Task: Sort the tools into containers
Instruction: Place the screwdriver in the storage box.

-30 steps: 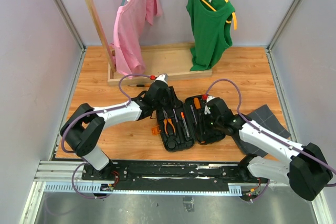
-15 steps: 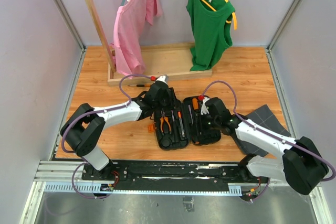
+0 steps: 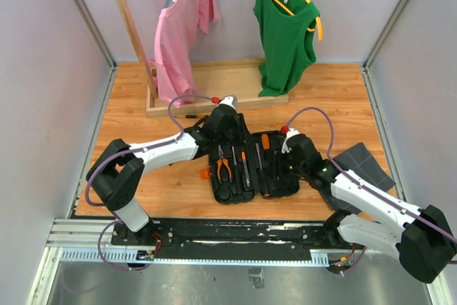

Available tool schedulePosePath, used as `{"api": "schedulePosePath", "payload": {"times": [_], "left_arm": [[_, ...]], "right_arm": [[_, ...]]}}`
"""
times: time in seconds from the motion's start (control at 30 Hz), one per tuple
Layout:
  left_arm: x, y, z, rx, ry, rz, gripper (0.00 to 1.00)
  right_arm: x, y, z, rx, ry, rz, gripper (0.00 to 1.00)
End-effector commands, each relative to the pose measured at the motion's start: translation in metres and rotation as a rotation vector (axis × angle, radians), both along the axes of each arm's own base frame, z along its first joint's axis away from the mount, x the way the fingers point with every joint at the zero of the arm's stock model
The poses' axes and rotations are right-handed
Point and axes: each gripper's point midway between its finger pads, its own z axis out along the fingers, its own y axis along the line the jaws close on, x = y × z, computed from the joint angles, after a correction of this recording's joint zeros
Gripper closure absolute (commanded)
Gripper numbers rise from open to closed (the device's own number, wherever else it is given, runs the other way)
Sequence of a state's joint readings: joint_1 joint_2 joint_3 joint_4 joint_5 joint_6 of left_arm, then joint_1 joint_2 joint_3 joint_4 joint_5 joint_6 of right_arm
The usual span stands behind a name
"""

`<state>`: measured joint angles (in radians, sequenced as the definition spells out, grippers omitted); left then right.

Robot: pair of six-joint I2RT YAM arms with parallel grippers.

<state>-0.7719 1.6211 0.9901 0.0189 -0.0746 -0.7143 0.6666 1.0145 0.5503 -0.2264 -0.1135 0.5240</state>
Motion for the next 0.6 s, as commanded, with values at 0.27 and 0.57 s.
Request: {"api": "schedulePosePath", "payload": {"times": [0.27, 0.57], "left_arm": [[0.0, -0.033, -0.004, 0.041, 0.006, -0.051, 0.59], [0.003, -0.021, 0.007, 0.066, -0.042, -0.018, 0.58]], "right_arm": [[0.002, -0.019, -0.003, -0.073, -0.037, -0.027, 0.38], [0.019, -0.044, 0.023, -0.114, -0.182, -0.133, 0.01]]}}
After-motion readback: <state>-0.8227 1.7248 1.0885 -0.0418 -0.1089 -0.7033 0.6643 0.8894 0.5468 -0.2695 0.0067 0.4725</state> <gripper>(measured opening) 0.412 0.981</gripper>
